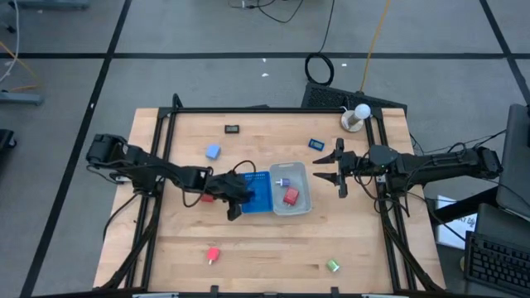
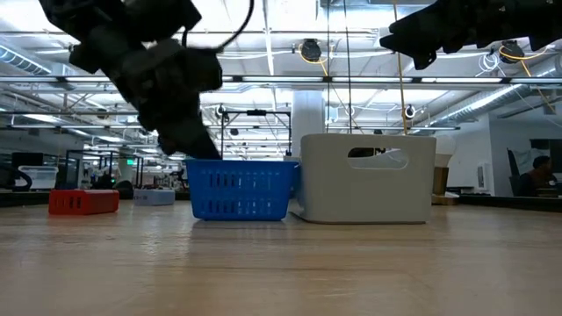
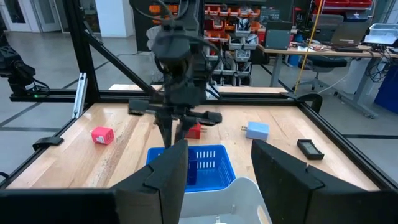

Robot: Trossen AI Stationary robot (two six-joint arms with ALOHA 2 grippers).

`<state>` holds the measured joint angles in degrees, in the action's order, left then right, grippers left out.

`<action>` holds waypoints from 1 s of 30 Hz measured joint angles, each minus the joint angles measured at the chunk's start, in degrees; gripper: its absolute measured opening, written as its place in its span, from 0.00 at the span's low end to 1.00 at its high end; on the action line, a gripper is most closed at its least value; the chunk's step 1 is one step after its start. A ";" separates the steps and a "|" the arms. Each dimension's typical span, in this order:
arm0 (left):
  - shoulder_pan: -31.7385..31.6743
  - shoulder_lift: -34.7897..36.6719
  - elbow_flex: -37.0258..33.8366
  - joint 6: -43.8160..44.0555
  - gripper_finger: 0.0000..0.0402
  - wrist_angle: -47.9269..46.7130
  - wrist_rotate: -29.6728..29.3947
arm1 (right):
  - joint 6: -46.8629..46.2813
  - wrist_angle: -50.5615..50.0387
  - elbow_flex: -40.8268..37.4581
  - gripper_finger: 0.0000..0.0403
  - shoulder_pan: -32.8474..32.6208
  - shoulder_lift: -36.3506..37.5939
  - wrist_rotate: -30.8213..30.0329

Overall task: Pick & Place Office items
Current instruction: Put the dark blue digital timer into the blue bin, then put the blue digital timer into the blue bin

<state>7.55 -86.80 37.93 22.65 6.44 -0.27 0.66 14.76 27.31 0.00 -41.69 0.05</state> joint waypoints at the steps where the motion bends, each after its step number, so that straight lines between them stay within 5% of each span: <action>1: -0.32 -0.52 0.00 -0.02 0.08 0.19 -0.02 | 0.01 0.00 0.00 0.42 -0.01 0.02 0.00; 11: -4.30 -1.23 0.00 -0.66 0.01 1.27 -5.75 | -0.01 -0.03 0.00 0.43 0.01 0.01 0.00; 21: -5.34 -0.98 0.00 -5.43 0.06 6.79 -4.24 | -0.01 -0.07 0.00 0.42 0.01 0.02 0.02; 30: -6.69 10.77 0.70 -8.94 0.06 6.66 -1.21 | -0.01 -0.81 0.00 0.42 0.01 0.43 0.02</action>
<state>0.87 -76.03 38.63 13.72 13.10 -1.48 0.65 13.95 27.31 0.01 -41.26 0.08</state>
